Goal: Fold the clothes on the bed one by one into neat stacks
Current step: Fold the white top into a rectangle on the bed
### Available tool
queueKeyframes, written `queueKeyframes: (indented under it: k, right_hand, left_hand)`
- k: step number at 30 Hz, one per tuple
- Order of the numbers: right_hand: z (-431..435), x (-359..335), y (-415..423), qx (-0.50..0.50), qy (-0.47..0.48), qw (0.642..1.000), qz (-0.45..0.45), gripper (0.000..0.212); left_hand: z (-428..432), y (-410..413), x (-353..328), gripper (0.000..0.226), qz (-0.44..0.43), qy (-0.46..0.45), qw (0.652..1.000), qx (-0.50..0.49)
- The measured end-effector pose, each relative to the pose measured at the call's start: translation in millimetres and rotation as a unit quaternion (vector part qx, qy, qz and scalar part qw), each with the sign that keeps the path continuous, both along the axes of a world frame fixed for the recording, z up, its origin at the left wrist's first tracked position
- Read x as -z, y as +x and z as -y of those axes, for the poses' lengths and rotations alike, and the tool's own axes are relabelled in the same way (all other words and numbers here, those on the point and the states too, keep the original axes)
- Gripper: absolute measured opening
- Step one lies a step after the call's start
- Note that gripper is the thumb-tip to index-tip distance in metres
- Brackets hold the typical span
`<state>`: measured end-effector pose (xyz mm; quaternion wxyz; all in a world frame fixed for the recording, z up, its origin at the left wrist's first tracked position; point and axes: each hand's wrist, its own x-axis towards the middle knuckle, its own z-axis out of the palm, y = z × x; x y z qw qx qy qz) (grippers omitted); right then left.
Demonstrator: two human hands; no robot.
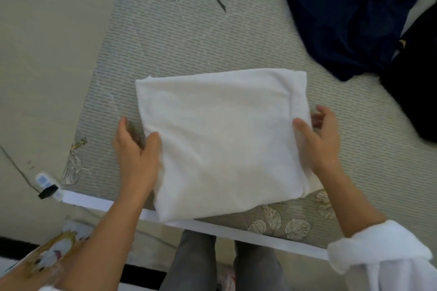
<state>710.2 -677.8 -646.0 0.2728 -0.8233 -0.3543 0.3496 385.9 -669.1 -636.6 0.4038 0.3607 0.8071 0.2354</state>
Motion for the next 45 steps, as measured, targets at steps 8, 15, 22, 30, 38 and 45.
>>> queueKeyframes:
  k: [8, 15, 22, 30, 38, 45]
  right_hand:
    - [-14, -24, 23, -0.009, -0.178, 0.962, -0.209, 0.039]
    - [6, -59, 18, 0.059, -0.2, 0.938, -0.276, 0.029]
    - [105, -106, 92, 0.096, -0.139, 0.955, -0.245, 0.03]
    - [281, -160, 258, 0.217, -0.072, 0.948, -0.223, 0.014]
    - [434, -193, 390, 0.396, -0.036, 0.898, -0.192, 0.01]
    - [477, -198, 464, 0.504, 0.02, 0.839, -0.204, 0.014]
  left_hand:
    - [9, -15, -7, 0.045, 0.151, -0.131, 0.978, -0.059]
    - [4, 4, -43, 0.01, 0.161, -0.138, 0.977, -0.01]
    - [28, 98, -93, 0.011, 0.141, -0.095, 0.981, 0.099]
    - [132, 316, -128, 0.027, 0.167, -0.088, 0.954, 0.235]
    - [230, 526, -147, 0.037, 0.183, -0.14, 0.896, 0.38]
    - [234, 662, -158, 0.024, 0.152, -0.109, 0.856, 0.483]
